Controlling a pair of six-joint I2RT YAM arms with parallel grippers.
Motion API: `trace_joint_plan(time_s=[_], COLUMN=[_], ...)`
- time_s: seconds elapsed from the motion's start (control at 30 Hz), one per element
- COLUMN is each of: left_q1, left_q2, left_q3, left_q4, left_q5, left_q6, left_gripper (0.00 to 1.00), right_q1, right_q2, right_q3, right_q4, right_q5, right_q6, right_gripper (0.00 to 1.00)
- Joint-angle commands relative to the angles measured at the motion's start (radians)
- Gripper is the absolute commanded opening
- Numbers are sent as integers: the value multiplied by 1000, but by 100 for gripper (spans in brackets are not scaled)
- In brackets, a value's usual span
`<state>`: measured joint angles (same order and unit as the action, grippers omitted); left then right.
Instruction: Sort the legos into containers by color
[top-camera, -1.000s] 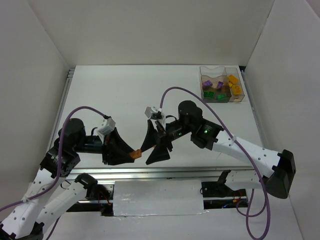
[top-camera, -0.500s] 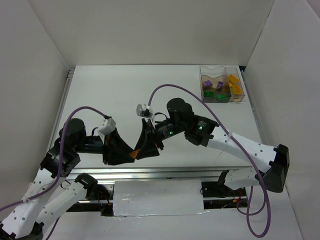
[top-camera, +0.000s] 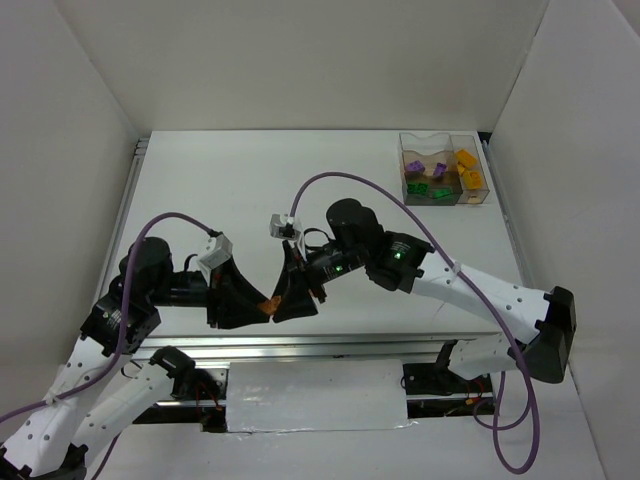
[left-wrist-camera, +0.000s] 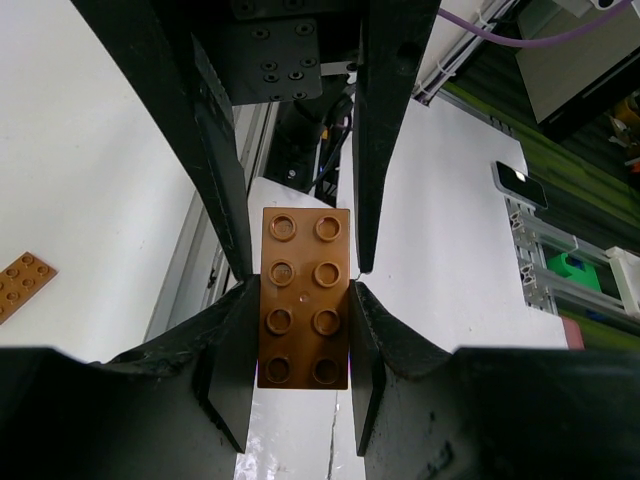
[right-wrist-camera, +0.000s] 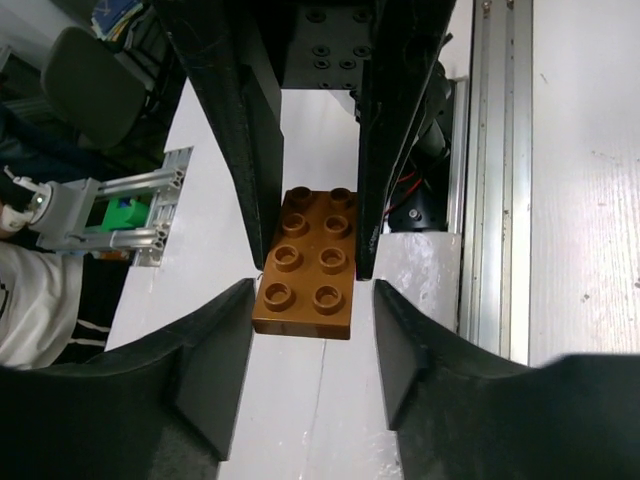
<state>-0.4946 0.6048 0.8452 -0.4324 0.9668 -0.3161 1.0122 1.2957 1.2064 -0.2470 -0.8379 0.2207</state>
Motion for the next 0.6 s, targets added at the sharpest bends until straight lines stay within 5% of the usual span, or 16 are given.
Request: trace_joint_plan(time_s=[0.0,0.13,0.57], left_q1=[-4,-4,-7], left_q2=[-10,-8,-4], left_q3=[8,8,3], left_q4=[53,53,66], left_q5=[16,16,47], left_q6=[17,17,12], left_gripper=[0,0,0], right_q1=[12,12,12], right_q2=[-9,-18,28], right_q3=[25,27,84], right_q4=[-20,-15,-35], right_q5=[13,14,-6], right_q6=[-24,-27,-44], right_gripper=[56,45,58])
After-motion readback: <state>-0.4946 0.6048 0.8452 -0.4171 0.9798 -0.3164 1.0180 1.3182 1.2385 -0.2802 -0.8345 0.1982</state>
